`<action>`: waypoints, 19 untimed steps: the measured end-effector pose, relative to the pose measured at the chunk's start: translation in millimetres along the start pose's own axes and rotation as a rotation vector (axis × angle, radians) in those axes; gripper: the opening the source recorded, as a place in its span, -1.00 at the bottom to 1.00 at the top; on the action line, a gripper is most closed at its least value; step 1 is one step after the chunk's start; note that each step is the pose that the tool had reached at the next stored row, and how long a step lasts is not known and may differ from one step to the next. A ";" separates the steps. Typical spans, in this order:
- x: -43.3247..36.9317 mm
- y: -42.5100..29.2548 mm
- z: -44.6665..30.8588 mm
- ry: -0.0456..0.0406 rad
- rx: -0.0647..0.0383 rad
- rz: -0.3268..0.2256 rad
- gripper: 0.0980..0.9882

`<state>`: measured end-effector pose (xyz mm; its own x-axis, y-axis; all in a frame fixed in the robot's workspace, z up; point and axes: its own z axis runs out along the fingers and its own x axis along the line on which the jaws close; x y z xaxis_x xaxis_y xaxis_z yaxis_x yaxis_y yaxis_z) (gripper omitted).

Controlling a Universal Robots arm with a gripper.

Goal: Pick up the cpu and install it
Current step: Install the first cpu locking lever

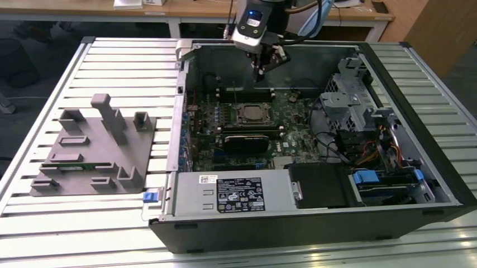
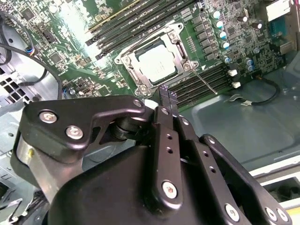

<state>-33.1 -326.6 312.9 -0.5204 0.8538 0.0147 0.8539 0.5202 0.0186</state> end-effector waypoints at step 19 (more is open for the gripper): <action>0.0 0.0 0.0 0.0021 0.002 -0.116 -0.98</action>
<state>-33.1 -326.6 312.9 -0.6154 0.7881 0.0147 0.7882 0.6152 0.0185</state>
